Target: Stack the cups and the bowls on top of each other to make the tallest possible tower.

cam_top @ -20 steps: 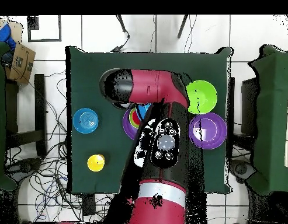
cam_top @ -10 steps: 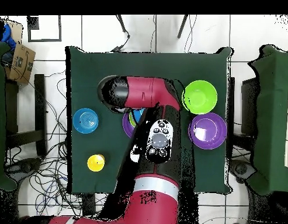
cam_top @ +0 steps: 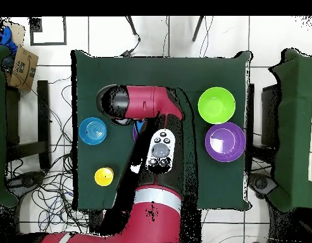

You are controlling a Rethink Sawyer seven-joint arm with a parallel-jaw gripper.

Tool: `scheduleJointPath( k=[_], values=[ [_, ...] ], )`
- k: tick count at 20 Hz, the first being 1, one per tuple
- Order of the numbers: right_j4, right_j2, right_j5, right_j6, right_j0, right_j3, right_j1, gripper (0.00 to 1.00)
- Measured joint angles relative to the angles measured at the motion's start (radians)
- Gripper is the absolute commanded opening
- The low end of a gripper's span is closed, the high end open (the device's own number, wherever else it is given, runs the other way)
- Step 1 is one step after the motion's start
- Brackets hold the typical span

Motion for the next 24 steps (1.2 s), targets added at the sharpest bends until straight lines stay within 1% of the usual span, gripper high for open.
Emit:
scheduleJointPath(
  k=[8, 17, 24],
  values=[
    [0.013, -0.001, 0.015, 0.000, 0.005, 0.000, -0.001, 0.00],
    [0.013, -0.005, 0.066, 0.000, 0.005, -0.003, -0.001, 0.00],
    [0.013, -0.006, 0.070, 0.000, 0.001, 0.007, -0.009, 0.00]
  ],
)
